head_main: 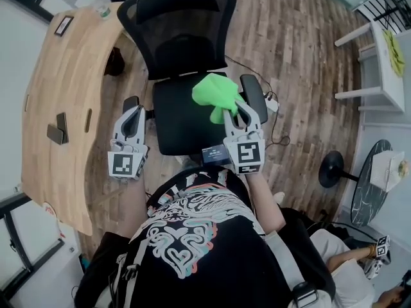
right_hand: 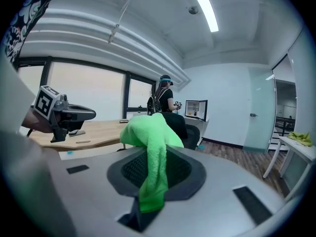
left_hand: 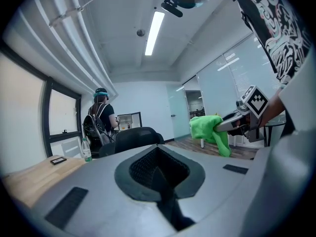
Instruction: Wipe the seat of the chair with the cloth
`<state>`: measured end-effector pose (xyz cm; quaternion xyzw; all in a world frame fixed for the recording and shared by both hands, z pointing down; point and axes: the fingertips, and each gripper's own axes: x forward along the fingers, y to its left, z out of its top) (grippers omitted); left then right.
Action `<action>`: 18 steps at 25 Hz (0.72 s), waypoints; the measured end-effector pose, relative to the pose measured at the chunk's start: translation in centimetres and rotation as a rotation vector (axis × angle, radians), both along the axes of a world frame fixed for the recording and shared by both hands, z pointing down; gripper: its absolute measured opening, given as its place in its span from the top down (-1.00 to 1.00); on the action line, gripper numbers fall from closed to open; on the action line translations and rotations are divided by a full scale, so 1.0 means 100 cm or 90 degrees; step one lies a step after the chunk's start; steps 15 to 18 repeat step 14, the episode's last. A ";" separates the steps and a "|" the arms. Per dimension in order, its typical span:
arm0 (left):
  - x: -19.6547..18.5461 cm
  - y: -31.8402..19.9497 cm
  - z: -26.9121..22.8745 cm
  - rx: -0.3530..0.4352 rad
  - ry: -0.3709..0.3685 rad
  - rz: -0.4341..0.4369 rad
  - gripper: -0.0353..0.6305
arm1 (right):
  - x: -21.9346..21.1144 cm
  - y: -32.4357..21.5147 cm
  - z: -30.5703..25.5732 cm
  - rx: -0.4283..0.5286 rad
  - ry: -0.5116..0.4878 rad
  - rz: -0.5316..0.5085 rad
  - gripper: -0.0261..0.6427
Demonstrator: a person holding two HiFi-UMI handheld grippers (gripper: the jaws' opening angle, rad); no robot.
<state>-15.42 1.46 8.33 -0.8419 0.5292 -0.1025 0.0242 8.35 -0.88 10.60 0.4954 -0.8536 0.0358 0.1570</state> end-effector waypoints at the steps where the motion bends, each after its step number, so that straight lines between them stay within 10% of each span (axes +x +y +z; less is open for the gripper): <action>1: 0.001 0.000 0.000 0.001 0.001 0.001 0.89 | 0.000 0.000 -0.001 0.002 0.000 0.001 0.73; 18: 0.004 -0.001 -0.012 0.018 0.000 0.013 0.89 | -0.010 0.002 -0.006 0.003 -0.012 -0.006 0.73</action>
